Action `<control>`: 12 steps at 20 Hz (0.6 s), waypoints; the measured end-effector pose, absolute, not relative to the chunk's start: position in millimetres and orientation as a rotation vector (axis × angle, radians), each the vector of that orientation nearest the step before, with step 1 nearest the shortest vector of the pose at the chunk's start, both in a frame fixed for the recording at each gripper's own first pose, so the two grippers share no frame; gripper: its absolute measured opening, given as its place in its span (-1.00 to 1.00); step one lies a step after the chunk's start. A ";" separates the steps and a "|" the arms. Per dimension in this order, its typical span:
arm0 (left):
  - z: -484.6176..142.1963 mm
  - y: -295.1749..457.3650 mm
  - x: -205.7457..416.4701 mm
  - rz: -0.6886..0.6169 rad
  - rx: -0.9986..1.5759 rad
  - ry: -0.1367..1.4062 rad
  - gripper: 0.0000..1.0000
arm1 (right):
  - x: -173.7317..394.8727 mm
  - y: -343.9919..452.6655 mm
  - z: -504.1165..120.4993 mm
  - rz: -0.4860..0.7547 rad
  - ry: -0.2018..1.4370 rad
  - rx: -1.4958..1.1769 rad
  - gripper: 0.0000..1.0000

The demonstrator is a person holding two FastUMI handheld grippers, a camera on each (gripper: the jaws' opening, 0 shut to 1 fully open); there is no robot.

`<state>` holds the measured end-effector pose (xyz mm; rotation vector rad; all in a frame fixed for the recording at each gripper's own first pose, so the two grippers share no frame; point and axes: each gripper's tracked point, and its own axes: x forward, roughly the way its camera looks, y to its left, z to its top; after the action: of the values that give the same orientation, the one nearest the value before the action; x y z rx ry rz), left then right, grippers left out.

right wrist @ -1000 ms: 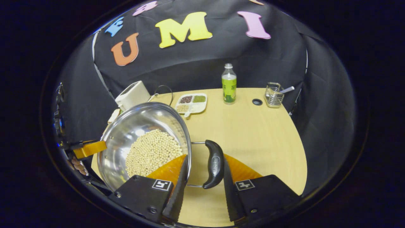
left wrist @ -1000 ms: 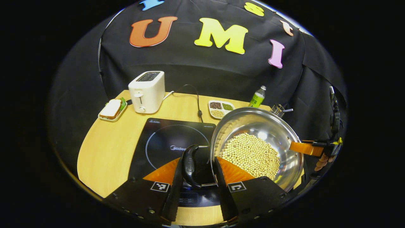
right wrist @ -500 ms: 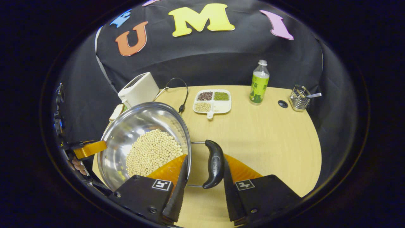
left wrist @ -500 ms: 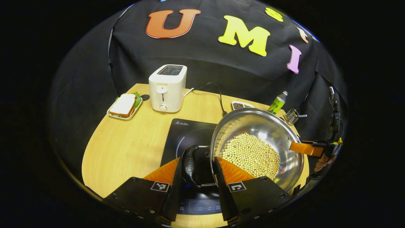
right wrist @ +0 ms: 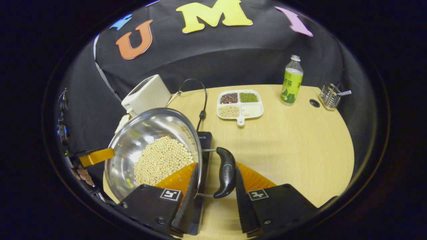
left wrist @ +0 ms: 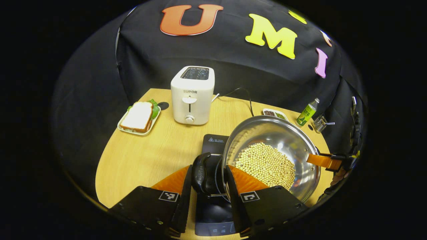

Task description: First push the handle of the pot to place it horizontally, then grasp the pot with both hands and set it on the induction cooktop.

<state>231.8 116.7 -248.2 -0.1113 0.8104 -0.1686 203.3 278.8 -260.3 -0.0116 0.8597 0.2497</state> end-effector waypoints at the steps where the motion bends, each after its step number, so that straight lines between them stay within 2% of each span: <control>1: -249.8 120.4 234.8 -0.167 -0.103 0.800 0.04 | 202.6 280.1 -265.0 0.249 0.869 -0.002 0.17; 12: -263.8 130.7 241.9 -0.175 -0.126 0.773 0.05 | 206.4 292.4 -270.3 0.275 0.803 0.006 0.18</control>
<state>241.9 130.7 -263.8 -0.1259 0.7730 -0.1749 206.4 292.4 -270.3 0.0059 0.8028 0.2749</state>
